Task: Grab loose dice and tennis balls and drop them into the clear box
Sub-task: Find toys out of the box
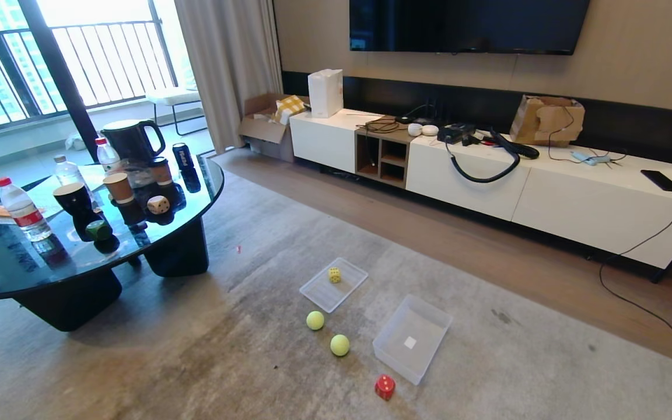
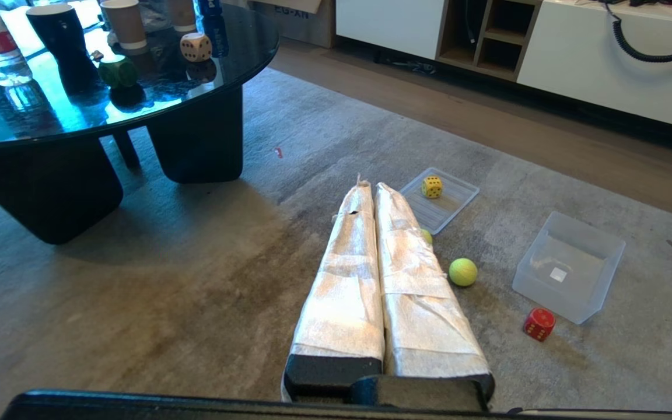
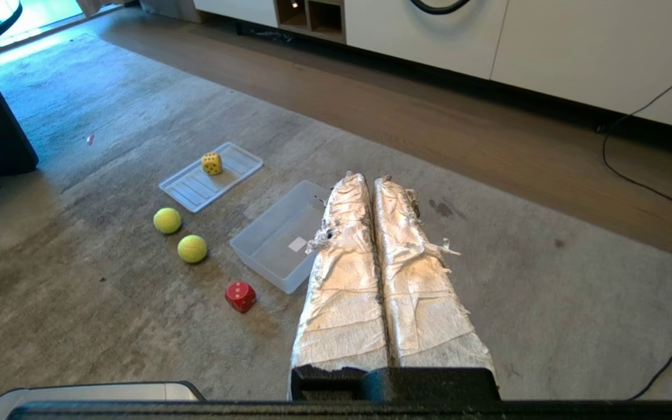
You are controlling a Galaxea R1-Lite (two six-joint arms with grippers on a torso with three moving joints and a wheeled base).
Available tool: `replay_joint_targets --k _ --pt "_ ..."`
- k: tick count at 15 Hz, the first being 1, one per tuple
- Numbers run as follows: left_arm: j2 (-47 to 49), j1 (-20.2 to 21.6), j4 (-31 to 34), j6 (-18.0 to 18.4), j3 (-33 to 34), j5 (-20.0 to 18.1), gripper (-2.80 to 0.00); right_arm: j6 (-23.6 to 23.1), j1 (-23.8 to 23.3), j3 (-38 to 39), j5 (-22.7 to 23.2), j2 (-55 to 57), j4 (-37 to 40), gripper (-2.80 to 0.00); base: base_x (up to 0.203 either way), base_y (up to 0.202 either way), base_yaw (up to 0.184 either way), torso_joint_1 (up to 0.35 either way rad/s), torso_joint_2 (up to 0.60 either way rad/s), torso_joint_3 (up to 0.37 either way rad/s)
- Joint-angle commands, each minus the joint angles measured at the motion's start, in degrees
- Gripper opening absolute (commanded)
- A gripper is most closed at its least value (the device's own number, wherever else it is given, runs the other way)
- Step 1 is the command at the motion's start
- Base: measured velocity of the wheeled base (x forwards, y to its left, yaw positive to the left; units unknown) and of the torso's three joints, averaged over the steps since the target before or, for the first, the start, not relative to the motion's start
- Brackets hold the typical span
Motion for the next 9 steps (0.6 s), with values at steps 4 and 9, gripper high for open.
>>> replay_joint_targets --k 4,9 --pt "0.0 0.0 0.0 -0.1 0.0 0.0 -2.8 0.0 0.0 0.0 0.0 0.0 0.0 -2.8 0.0 0.0 0.0 0.0 0.0 0.0" --pt "0.0 0.0 -0.1 -0.2 0.0 0.0 -2.8 0.0 0.0 0.0 0.0 0.0 0.0 -2.8 0.0 0.0 0.0 0.003 0.0 -0.026"
